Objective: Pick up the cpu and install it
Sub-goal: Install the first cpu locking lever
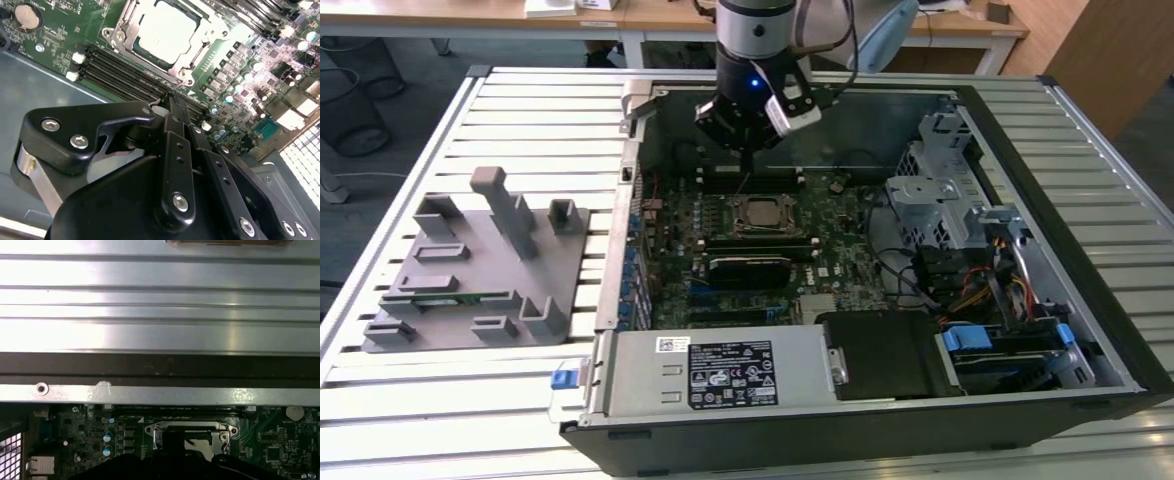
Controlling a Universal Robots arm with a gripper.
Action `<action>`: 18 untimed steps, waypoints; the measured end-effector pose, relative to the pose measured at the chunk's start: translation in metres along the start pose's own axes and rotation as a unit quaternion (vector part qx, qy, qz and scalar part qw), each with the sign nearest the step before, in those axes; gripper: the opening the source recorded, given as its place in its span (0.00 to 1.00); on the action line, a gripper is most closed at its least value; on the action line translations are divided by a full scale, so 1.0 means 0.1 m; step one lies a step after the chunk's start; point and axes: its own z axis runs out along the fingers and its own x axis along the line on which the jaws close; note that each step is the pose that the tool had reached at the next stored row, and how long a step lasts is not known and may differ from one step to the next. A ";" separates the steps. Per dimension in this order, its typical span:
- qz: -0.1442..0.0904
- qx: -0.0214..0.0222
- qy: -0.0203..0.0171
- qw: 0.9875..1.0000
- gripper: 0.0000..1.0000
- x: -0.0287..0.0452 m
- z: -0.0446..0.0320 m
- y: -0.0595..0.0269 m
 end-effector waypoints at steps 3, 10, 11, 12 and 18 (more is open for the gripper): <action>0.000 0.000 0.000 1.000 0.11 -0.004 0.009 -0.001; 0.000 0.001 0.000 1.000 0.11 -0.052 0.069 -0.003; 0.000 0.001 0.000 1.000 0.11 -0.061 0.080 -0.003; 0.000 0.001 0.000 1.000 0.11 -0.069 0.089 -0.003; 0.000 0.002 0.000 1.000 0.11 -0.139 0.142 0.005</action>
